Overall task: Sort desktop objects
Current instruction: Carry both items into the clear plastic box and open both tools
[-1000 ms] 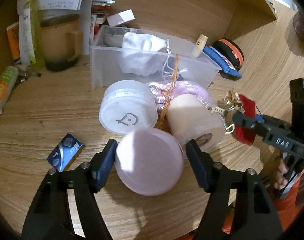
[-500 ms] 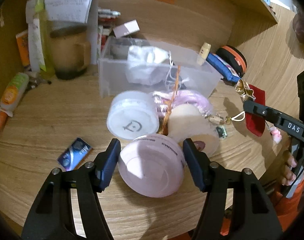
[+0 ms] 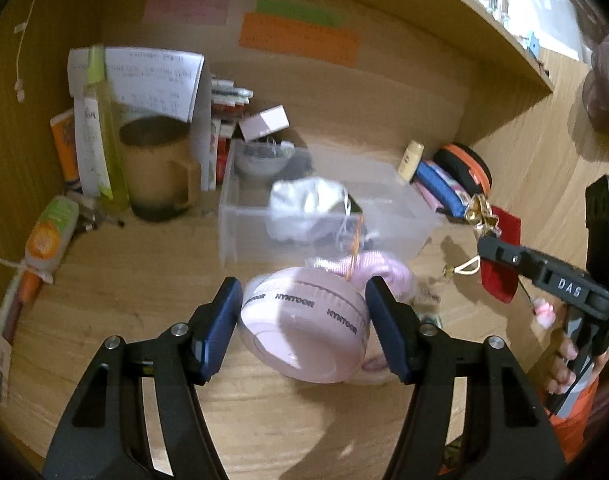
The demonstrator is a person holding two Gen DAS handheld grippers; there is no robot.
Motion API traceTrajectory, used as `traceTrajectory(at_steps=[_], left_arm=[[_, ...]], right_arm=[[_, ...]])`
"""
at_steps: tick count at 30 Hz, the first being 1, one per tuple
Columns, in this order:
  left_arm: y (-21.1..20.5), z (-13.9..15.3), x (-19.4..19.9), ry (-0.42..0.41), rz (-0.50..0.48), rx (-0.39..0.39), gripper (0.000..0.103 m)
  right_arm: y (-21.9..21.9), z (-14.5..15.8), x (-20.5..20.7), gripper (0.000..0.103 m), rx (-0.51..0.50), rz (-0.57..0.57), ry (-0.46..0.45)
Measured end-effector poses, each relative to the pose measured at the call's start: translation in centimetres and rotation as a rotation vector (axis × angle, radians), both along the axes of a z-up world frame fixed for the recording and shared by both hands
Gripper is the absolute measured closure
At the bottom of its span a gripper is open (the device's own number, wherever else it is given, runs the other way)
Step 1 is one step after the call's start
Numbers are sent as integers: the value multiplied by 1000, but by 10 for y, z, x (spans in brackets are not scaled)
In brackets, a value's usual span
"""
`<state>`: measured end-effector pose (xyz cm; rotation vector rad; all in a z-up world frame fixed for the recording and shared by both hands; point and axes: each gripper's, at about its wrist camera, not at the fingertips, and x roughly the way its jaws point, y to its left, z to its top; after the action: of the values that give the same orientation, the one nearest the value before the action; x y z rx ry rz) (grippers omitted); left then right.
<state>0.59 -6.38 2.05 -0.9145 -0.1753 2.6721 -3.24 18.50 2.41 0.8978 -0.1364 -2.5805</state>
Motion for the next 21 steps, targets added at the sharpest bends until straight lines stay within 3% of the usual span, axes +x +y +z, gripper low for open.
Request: traceTrajectory(at_steps=[14, 21], left_arm=[[19, 41, -36, 77, -50, 31, 39], [34, 51, -65, 72, -68, 38, 39]], right_arm=[[-3, 26, -23, 74, -42, 1, 48], [-14, 30, -43, 74, -20, 12, 49]])
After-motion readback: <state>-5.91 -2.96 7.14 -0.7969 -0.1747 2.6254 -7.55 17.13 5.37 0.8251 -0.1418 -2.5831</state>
